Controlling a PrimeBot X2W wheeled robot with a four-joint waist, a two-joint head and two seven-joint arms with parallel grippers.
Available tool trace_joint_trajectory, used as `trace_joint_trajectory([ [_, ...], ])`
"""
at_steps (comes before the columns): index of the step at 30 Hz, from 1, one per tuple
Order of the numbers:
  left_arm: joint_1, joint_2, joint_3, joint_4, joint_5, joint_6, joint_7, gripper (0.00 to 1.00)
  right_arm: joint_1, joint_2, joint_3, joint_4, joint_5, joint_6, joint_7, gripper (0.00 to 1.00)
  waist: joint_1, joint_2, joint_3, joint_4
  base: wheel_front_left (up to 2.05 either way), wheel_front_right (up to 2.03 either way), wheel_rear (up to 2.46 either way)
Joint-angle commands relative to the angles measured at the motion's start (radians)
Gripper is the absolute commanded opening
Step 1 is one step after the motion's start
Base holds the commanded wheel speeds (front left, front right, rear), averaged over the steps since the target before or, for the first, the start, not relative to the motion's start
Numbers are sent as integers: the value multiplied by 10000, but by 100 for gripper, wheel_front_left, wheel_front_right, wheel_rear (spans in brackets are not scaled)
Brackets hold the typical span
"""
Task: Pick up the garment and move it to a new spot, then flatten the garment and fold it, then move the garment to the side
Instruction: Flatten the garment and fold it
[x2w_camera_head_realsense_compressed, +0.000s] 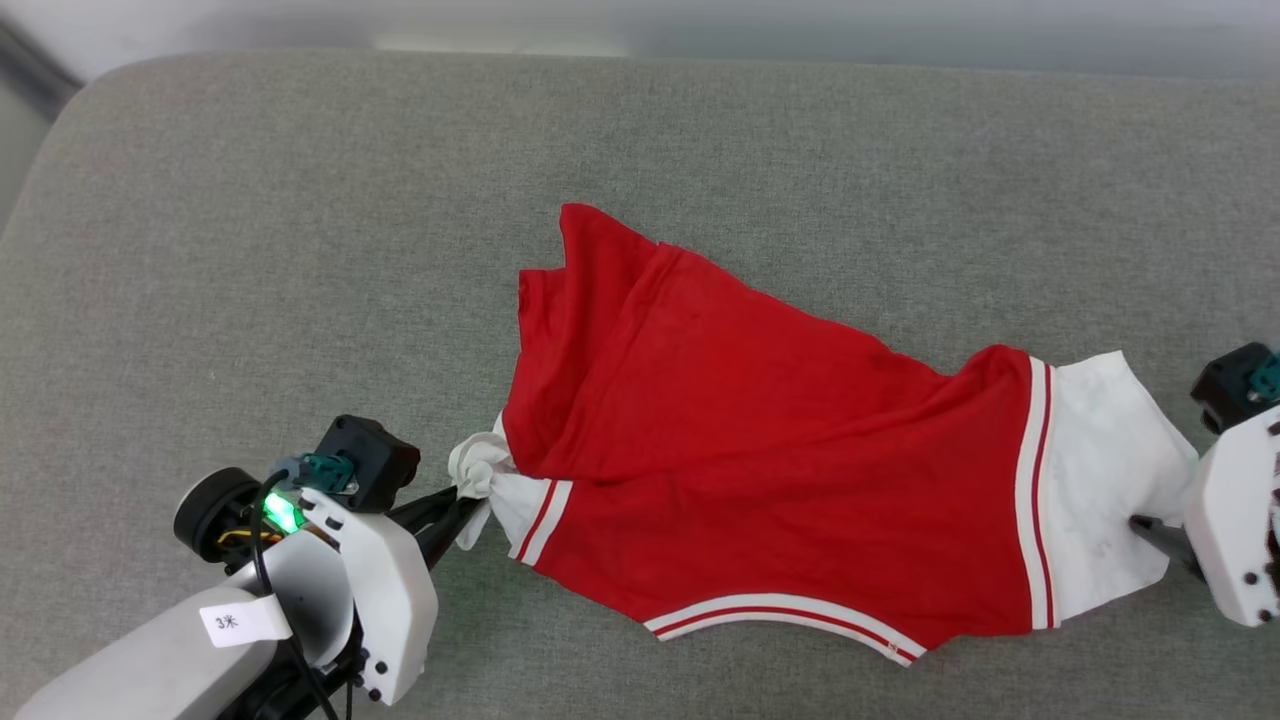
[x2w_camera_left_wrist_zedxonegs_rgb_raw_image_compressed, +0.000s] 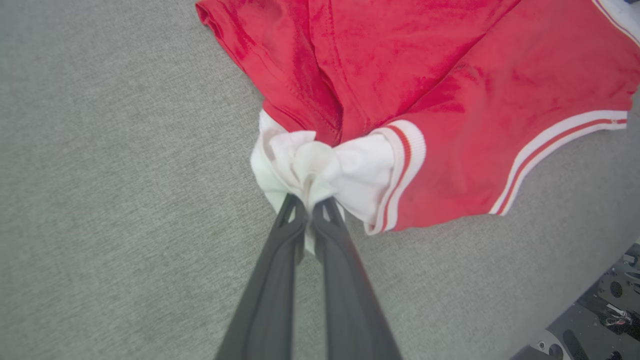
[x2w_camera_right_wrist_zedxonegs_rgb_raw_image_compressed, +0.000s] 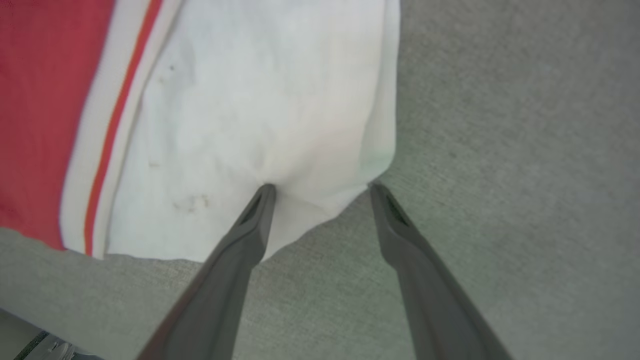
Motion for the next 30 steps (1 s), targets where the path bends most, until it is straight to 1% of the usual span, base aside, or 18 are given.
trace_joint_trajectory([
  [1,-101,-80,-20,30,61,-24,-83,0,-13,281,315,359,123,-5,-116,100,0,0,106,85,0,0,0],
  [4,-154,-180,-41,77,85,-62,-130,0,181,607,1081,878,150,10,-341,100,0,0,155,134,0,0,0],
  [6,-151,-231,-42,118,79,-73,-175,0,200,709,1488,1085,239,22,-588,100,0,0,157,131,0,0,0],
  [7,-136,-244,-48,150,67,-81,-180,0,156,724,1610,1161,253,22,-809,0,0,0,136,122,0,0,0],
  [9,-72,-259,-48,216,47,-82,-265,0,5,695,1639,1360,361,10,-1299,0,0,0,29,90,0,0,0],
  [13,100,-236,-28,241,32,-73,-451,0,-275,278,1620,1380,550,6,-2307,0,0,0,-433,21,0,0,0],
  [15,156,-186,13,195,31,-34,-560,0,-342,56,1510,1278,603,-8,-2872,0,0,0,-738,-22,0,0,0],
  [20,192,86,294,-255,-29,109,-885,0,-179,-305,1194,763,879,-7,-3816,0,0,0,-1512,-162,0,0,0],
  [25,-184,333,799,-1039,-113,316,-1099,0,-81,-673,504,-100,1159,-7,-4442,0,0,0,-1969,-341,0,0,0],
  [27,-453,401,1050,-1350,-93,399,-1165,0,-153,-746,25,-446,1306,-7,-4653,0,0,0,-2038,-407,0,0,0],
  [30,-1064,379,1430,-1683,-58,383,-1163,0,-401,-803,-694,-949,1434,-7,-4780,0,0,0,-2040,-489,0,0,0],
])
